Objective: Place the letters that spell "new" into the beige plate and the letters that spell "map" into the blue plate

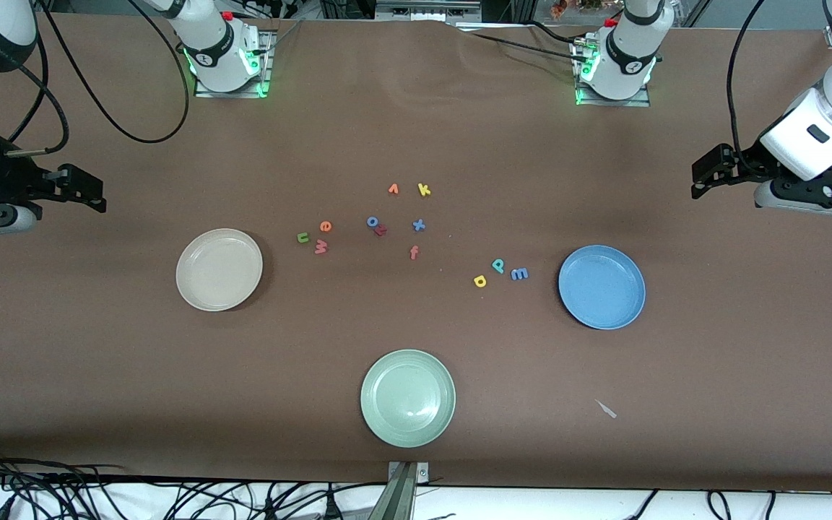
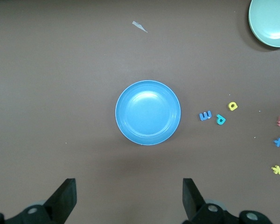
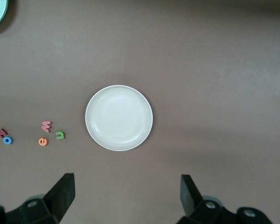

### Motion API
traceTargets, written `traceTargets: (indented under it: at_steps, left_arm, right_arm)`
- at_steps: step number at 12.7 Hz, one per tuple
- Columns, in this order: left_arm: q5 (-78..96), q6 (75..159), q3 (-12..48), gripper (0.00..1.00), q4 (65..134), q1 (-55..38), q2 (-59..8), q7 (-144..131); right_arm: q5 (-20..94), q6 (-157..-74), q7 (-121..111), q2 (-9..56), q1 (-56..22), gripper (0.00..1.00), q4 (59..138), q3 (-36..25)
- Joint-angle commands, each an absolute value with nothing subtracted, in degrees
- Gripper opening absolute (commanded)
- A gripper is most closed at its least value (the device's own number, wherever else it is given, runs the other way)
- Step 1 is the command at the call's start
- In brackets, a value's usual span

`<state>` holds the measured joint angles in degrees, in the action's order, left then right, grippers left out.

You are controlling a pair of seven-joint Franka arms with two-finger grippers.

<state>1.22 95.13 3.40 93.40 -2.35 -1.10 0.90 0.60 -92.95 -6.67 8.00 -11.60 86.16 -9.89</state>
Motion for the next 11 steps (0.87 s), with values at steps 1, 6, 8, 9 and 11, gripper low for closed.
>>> traceTargets:
  at_steps: [1, 6, 8, 9, 11]
  left_arm:
    - [-0.35, 94.92, 3.43, 1.00, 91.93, -2.81, -1.76, 1.58]
    - [-0.35, 94.92, 3.43, 1.00, 91.93, -2.99, -2.55, 1.49]
    - [-0.35, 94.92, 3.43, 1.00, 91.93, -2.99, -2.55, 1.49]
    - [-0.35, 94.92, 3.43, 1.00, 91.93, -2.99, -2.64, 1.49]
    - [-0.35, 94.92, 3.43, 1.00, 91.93, -2.99, -2.64, 1.49]
  right_arm:
    - [0.53, -93.86, -6.07, 8.09, -11.34, 1.00, 85.60, -9.67]
    - [0.44, -93.87, -5.98, 8.09, -11.34, 1.00, 85.52, -9.58]
    - [1.05, -93.87, -5.89, 8.09, -11.25, 1.00, 85.60, -9.75]
    - [1.49, -93.87, -5.80, 8.09, -11.25, 1.00, 85.61, -9.93]
    - [1.67, -93.26, -5.71, 8.09, -11.25, 1.00, 85.69, -10.11]
